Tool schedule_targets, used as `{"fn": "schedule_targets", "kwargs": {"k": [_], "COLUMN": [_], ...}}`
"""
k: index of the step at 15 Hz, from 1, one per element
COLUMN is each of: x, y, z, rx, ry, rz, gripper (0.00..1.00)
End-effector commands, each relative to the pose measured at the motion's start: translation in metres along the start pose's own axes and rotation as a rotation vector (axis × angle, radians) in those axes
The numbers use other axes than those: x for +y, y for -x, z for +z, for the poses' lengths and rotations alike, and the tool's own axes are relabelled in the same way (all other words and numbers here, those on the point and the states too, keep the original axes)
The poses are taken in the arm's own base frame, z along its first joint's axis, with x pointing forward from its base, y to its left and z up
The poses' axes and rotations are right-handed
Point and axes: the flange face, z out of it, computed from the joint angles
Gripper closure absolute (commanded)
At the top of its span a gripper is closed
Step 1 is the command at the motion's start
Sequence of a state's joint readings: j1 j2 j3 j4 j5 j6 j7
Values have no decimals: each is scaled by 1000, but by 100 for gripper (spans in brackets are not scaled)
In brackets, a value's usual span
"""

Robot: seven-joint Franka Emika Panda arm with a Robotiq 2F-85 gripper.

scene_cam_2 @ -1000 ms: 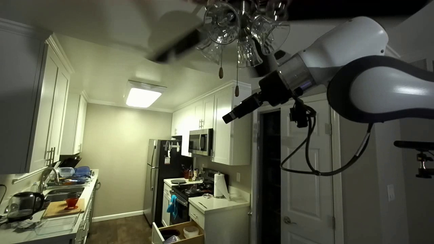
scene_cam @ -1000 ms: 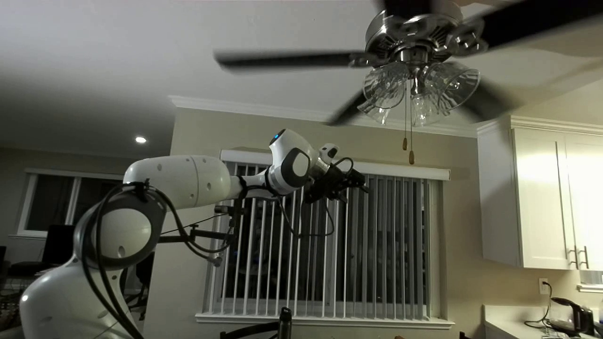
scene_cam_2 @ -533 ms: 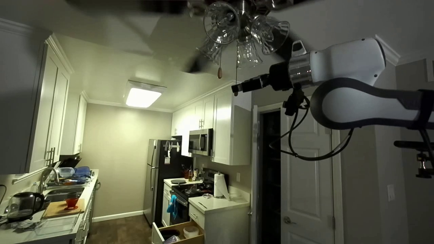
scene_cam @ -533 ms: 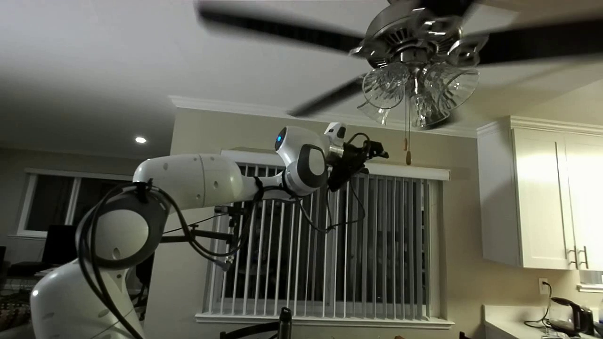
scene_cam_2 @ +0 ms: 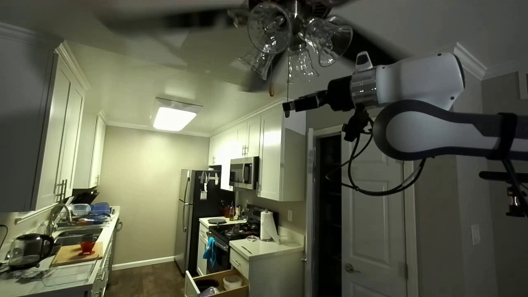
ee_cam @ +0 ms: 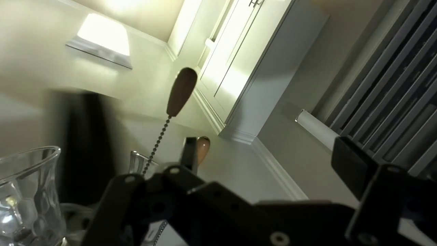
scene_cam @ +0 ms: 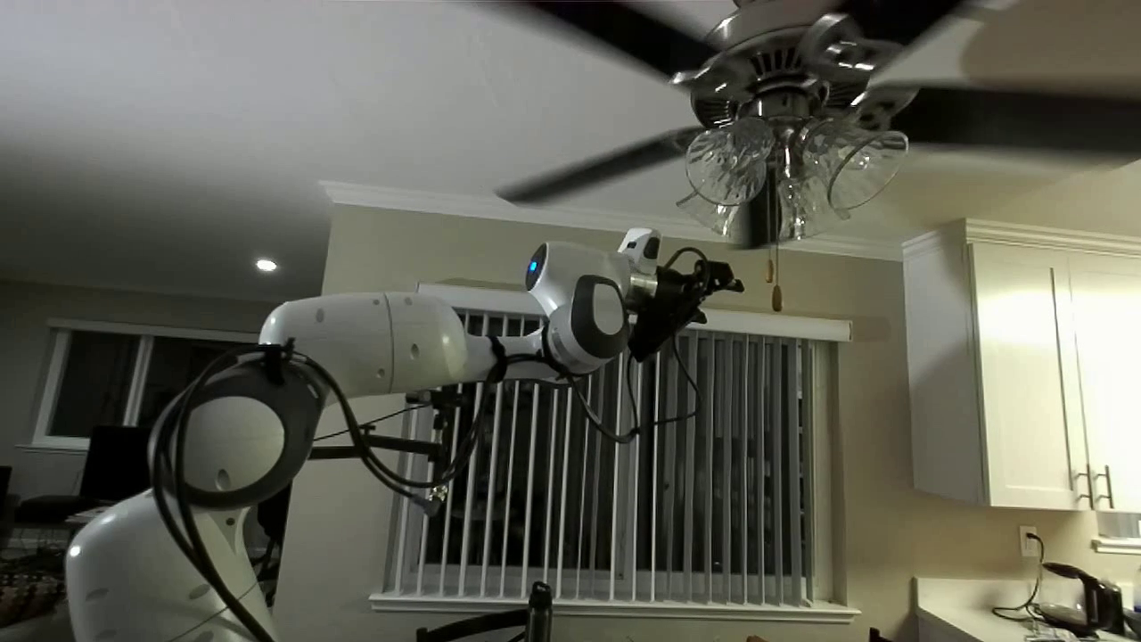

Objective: Turn on the fan lights

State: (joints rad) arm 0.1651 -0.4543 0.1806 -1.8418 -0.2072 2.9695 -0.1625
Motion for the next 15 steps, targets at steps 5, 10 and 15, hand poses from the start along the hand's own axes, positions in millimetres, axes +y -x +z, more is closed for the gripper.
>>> {"fn": "schedule_targets", "kwargs": {"k": [5,10,15], "x": [25,32,27], "y": [30,41,37], "z": [22,33,36], "rx": [-57,-84,-81], "ry": [96,126,130], "rz": [137,247,313], "gripper": [0,0,0]}}
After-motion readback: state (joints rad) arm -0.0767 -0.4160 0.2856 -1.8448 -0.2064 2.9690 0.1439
